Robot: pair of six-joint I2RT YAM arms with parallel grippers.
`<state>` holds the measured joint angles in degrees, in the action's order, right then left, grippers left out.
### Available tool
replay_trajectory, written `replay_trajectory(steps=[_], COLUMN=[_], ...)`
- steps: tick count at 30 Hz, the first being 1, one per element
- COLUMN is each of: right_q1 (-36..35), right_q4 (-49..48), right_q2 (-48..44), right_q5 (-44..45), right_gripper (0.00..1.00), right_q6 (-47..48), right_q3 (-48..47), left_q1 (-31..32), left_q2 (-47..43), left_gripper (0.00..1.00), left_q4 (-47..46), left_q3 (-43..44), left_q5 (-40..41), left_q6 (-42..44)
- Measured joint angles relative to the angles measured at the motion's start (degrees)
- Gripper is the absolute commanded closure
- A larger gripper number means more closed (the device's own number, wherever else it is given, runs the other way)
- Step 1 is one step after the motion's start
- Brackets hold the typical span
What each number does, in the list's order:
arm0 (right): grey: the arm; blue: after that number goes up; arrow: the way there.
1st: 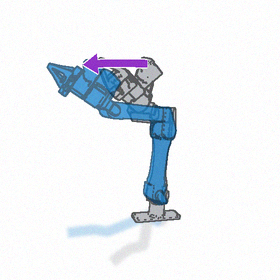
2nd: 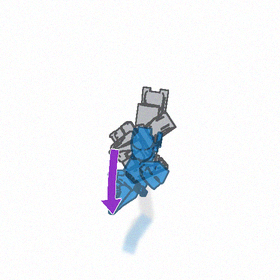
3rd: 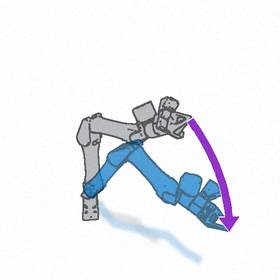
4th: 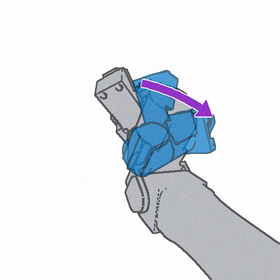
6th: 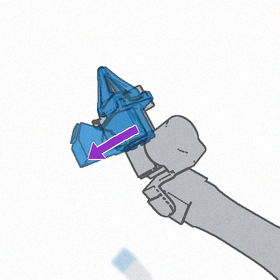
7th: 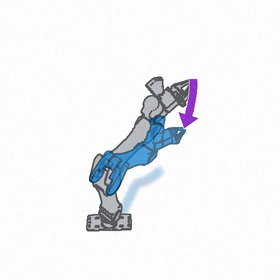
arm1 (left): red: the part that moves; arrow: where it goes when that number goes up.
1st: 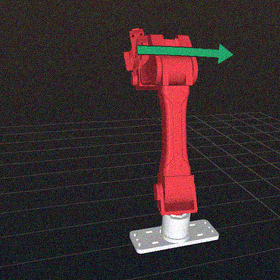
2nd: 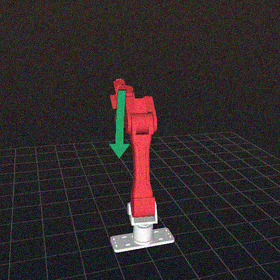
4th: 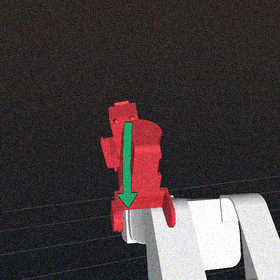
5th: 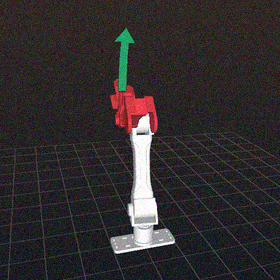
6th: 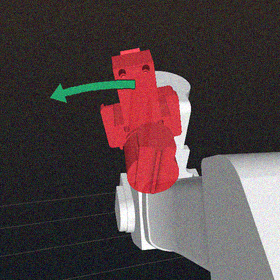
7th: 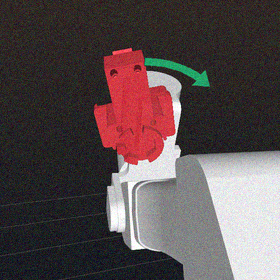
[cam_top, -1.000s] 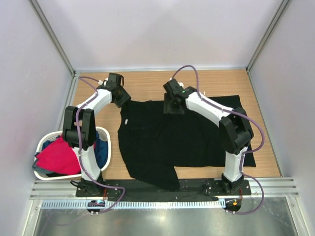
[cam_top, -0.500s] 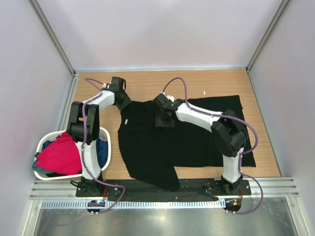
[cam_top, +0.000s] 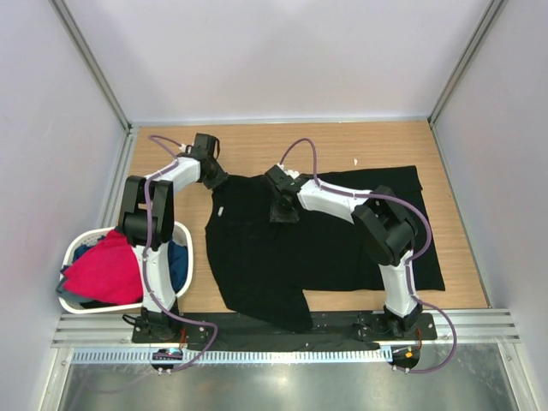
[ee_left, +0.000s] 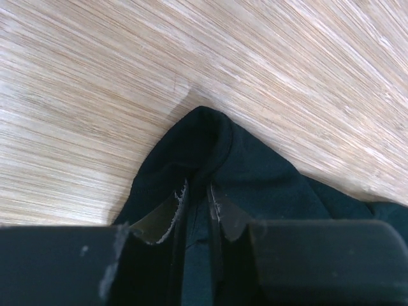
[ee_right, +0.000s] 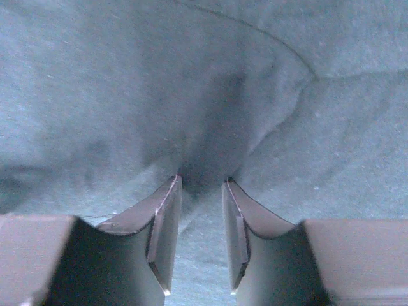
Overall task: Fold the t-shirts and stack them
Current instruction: Fold the tshirt
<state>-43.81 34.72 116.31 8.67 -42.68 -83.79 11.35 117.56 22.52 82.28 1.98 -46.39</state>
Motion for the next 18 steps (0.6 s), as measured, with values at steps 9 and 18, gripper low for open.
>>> replay_trajectory(steps=[9,18], right_q1=[0.0,0.0], right_q4=[-0.4,1.4], right_q2=[0.1,0.7], right_q5=[0.3,0.9], right_gripper=[0.80,0.90], right_q6=[-0.2,0.2], right_q3=[-1.7,-4.3], left_q1=[-0.6,-2.4], left_q2=[0.2,1.1], left_gripper=[0.85,0.88], left_q4=[1.1,1.7], left_q3=[0.3,1.9], left_q5=[2.0,1.7], left_q6=[-1.3,-0.2])
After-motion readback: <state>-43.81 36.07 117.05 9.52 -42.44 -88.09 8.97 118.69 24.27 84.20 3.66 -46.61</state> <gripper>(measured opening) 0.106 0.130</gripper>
